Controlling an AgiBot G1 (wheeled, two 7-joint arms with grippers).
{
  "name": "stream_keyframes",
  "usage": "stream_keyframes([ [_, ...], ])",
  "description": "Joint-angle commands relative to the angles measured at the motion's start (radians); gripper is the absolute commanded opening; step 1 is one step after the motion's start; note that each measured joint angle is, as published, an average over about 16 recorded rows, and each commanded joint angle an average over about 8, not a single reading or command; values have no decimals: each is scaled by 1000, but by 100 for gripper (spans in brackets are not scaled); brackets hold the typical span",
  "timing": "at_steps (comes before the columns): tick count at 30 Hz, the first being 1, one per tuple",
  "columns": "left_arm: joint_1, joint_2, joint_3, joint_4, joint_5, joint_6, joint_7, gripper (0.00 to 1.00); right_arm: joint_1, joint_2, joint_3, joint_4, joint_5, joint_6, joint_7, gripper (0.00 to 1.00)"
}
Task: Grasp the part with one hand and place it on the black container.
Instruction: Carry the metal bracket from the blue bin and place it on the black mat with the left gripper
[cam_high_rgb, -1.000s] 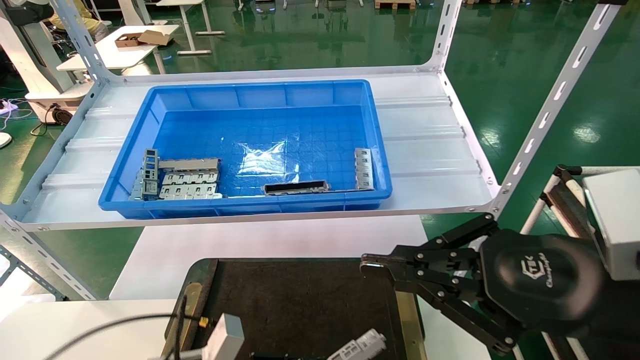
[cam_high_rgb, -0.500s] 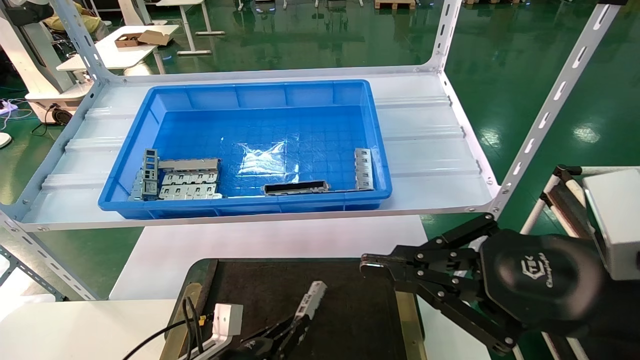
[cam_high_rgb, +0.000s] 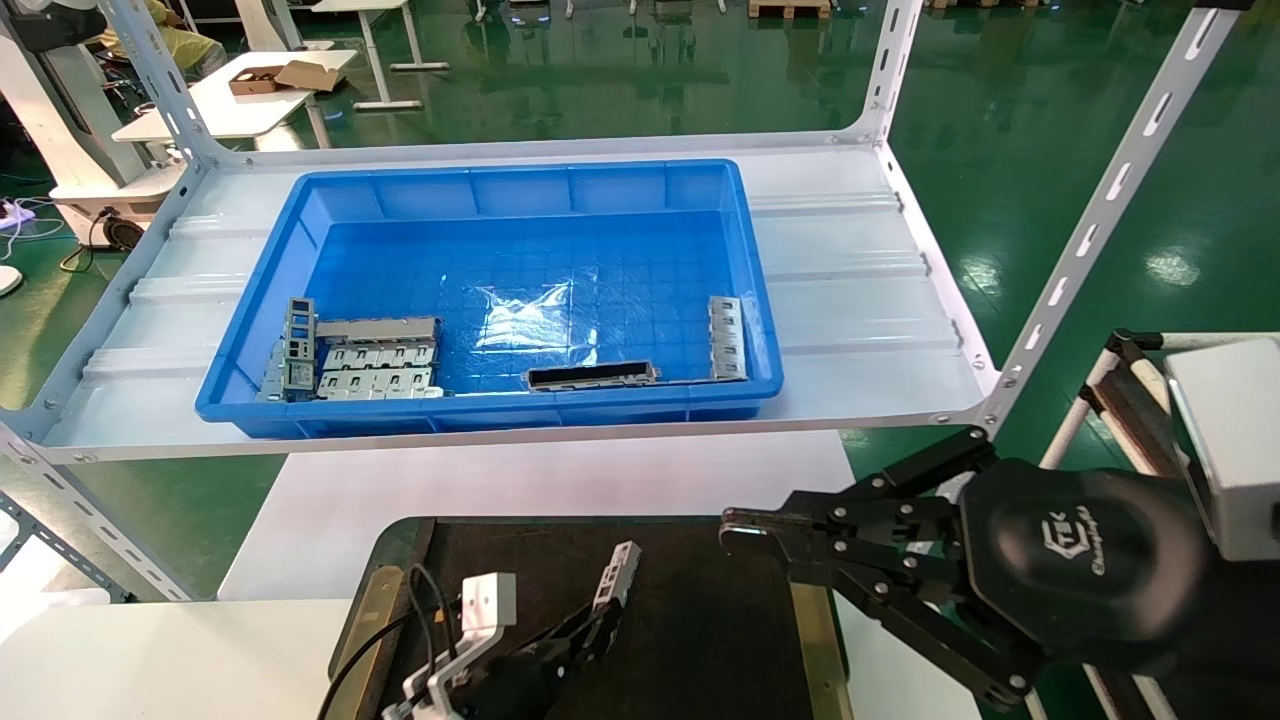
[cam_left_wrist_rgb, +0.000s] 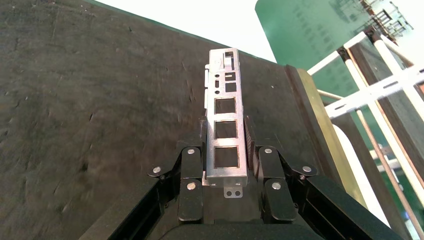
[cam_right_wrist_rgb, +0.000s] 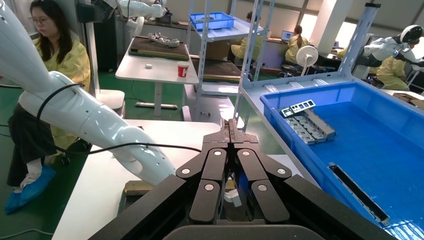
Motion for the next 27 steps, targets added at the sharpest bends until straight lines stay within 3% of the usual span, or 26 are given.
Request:
stream_keyframes([
  [1,-25,13,25,27,11,-19,-31,0,0,0,0,0,0,0,0,0],
  [16,-98,61,148,121,22,-119,-175,0,0,0,-1,0,1,0,-1,0],
  [17,-100,62,155,124,21,-124,-181,2,0,0,-1,0,1,0,-1,3],
  [19,-104,63,170,130,18,-134,-194,17,0,0,-1,0,1,1,-1,21],
  [24,-112,64,203,135,9,-159,-222,80,0,1,-1,0,1,1,-1,84],
  [26,-114,65,216,136,5,-169,-231,97,0,1,-2,0,1,1,-1,99],
  [27,-116,65,222,136,3,-173,-235,100,0,1,-2,0,1,1,-1,100],
])
